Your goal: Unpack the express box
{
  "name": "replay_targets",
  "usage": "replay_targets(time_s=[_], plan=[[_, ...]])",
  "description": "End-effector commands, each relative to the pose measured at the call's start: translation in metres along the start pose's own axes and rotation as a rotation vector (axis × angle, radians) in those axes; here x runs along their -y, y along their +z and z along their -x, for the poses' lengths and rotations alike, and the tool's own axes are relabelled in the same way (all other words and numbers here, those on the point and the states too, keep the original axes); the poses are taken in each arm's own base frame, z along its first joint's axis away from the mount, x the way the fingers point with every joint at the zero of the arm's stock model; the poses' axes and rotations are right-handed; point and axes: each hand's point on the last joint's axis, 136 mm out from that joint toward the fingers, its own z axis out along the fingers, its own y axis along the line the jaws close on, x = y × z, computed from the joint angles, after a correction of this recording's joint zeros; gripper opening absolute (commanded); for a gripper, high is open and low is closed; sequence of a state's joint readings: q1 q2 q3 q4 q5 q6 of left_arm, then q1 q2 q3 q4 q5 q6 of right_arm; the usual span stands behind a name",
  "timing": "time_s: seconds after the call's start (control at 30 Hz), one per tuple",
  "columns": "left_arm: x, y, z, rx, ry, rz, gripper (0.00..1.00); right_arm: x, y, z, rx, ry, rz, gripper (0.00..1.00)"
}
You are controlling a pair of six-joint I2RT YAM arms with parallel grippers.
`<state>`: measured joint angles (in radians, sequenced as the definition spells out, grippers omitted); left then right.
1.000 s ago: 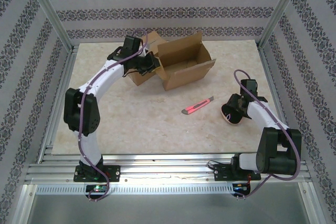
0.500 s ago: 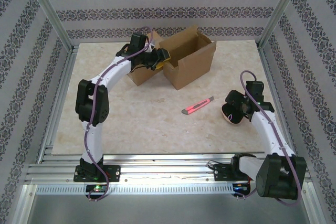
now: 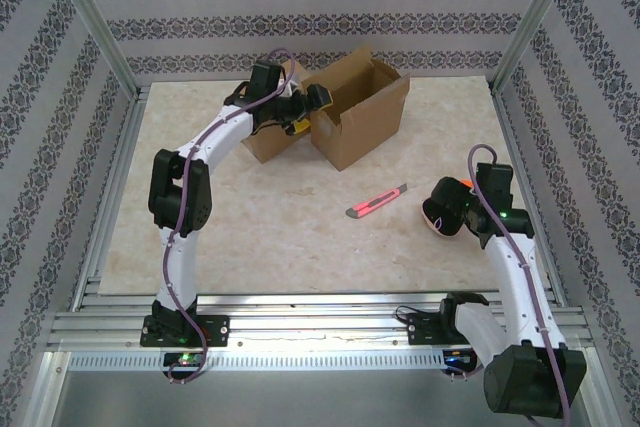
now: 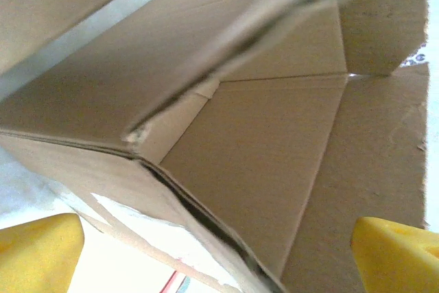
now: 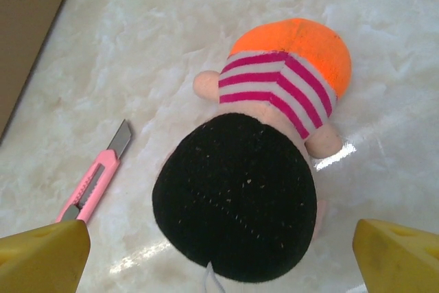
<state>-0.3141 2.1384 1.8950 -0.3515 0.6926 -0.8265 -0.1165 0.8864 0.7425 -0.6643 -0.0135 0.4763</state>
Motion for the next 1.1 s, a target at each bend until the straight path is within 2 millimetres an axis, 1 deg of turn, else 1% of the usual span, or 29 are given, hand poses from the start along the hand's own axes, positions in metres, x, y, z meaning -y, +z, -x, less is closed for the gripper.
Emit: replay_targets(time_s=[0.0, 0.17, 0.3, 0.33, 0.43, 0.57, 0.67, 0.73, 0.8, 0.93, 1.07], plan=[[0.039, -0.041, 0.003, 0.036, 0.153, 0.036, 1.0, -0.004, -0.017, 0.005, 0.013, 0.018, 0.026, 0.98], [0.036, -0.083, 0.002, 0.073, 0.281, 0.236, 1.0, -0.01, -0.026, 0.007, 0.029, 0.015, 0.065, 0.98], [0.032, -0.119, 0.01, 0.114, 0.395, 0.403, 1.0, -0.018, -0.029, 0.008, 0.031, 0.019, 0.11, 0.98], [0.031, -0.125, 0.012, 0.122, 0.419, 0.435, 1.0, -0.02, -0.03, 0.008, 0.032, 0.02, 0.12, 0.98], [0.029, -0.141, 0.025, 0.161, 0.493, 0.533, 1.0, -0.027, -0.032, 0.009, 0.029, 0.021, 0.155, 0.98], [0.021, -0.152, 0.056, 0.234, 0.575, 0.646, 0.99, -0.036, -0.036, 0.008, 0.017, 0.012, 0.207, 0.98], [0.006, -0.157, 0.085, 0.289, 0.585, 0.72, 0.93, -0.042, -0.042, 0.007, 0.013, -0.003, 0.241, 0.98], [-0.003, -0.154, 0.101, 0.313, 0.569, 0.713, 0.91, -0.044, -0.046, 0.006, 0.013, -0.014, 0.256, 0.97], [-0.013, -0.145, 0.115, 0.323, 0.552, 0.685, 0.9, -0.045, -0.05, 0.004, 0.011, -0.021, 0.266, 0.96], [-0.039, -0.124, 0.135, 0.323, 0.532, 0.648, 0.89, -0.048, -0.058, 0.001, 0.004, -0.034, 0.285, 0.95], [-0.061, -0.107, 0.147, 0.315, 0.519, 0.619, 0.9, -0.049, -0.062, -0.002, -0.002, -0.04, 0.295, 0.94]])
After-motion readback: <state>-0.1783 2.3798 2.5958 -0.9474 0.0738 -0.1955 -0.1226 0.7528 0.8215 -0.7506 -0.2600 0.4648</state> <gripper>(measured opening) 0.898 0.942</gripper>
